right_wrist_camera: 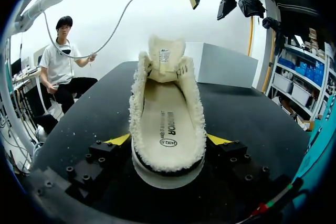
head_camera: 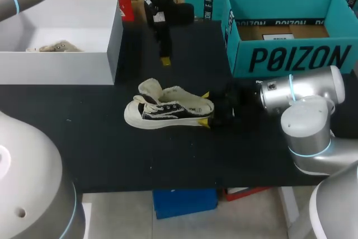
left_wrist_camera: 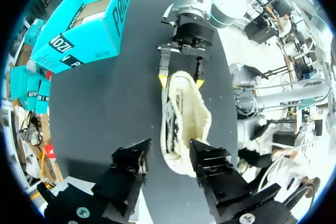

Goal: Take the shoe out of the shoebox, open the shoe tongue, remove and reinsert the insole, then place the shoe into the shoebox

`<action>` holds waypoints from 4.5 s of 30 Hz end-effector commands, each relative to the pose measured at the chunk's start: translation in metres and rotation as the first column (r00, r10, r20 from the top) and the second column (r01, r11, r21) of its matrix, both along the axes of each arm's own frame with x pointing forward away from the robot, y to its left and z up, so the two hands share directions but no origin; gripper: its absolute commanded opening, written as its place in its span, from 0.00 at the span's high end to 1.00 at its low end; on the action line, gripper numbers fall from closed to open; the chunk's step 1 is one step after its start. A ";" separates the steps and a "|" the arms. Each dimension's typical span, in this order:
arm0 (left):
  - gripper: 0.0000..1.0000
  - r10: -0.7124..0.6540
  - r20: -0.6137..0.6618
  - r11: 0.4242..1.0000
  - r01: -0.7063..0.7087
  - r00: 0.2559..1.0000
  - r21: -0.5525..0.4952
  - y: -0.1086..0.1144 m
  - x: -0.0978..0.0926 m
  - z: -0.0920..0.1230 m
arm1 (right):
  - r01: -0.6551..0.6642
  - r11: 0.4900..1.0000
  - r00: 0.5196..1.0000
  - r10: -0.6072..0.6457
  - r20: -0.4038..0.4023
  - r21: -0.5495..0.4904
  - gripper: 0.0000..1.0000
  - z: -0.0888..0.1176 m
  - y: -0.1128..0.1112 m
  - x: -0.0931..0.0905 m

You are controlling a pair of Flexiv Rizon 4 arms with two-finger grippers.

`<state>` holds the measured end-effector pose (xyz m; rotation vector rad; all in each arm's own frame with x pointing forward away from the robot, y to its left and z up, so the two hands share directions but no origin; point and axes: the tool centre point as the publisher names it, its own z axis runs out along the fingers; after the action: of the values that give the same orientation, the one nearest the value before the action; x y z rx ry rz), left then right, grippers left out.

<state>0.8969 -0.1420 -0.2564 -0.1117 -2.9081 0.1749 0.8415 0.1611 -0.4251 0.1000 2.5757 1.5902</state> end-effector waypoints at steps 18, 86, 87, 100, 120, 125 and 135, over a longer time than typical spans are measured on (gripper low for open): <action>1.00 0.005 0.024 1.000 -0.005 1.000 0.007 -0.036 -0.033 -0.004 | 0.000 1.000 1.000 0.000 -0.002 -0.002 1.00 0.000 0.000 0.000; 1.00 0.053 -0.044 0.996 -0.049 0.998 0.079 -0.020 -0.066 -0.069 | 0.000 1.000 1.000 0.000 -0.002 -0.002 1.00 0.000 0.000 0.000; 1.00 0.054 -0.044 0.996 -0.051 0.998 0.080 -0.019 -0.066 -0.070 | 0.000 1.000 1.000 0.000 -0.002 -0.002 1.00 0.000 0.000 0.000; 1.00 0.069 -0.068 0.996 -0.065 0.995 0.060 -0.011 -0.072 -0.096 | 0.000 1.000 1.000 0.000 -0.002 -0.002 1.00 0.000 0.000 0.000; 1.00 0.073 -0.115 0.997 -0.069 0.991 0.032 -0.010 -0.089 -0.131 | 0.000 1.000 1.000 0.000 -0.002 -0.002 1.00 0.000 0.000 0.000; 1.00 0.083 -0.122 0.996 -0.081 0.989 0.024 -0.008 -0.091 -0.136 | 0.000 1.000 1.000 0.000 -0.002 -0.002 1.00 0.000 0.000 0.000; 1.00 0.110 -0.126 0.994 -0.109 0.986 0.008 -0.006 -0.096 -0.152 | 0.000 1.000 1.000 0.000 -0.002 -0.002 1.00 0.000 0.000 0.000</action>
<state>0.8054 -0.1489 -0.4009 0.0520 -2.7816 0.1779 0.8412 0.1611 -0.4251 0.0994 2.5757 1.5903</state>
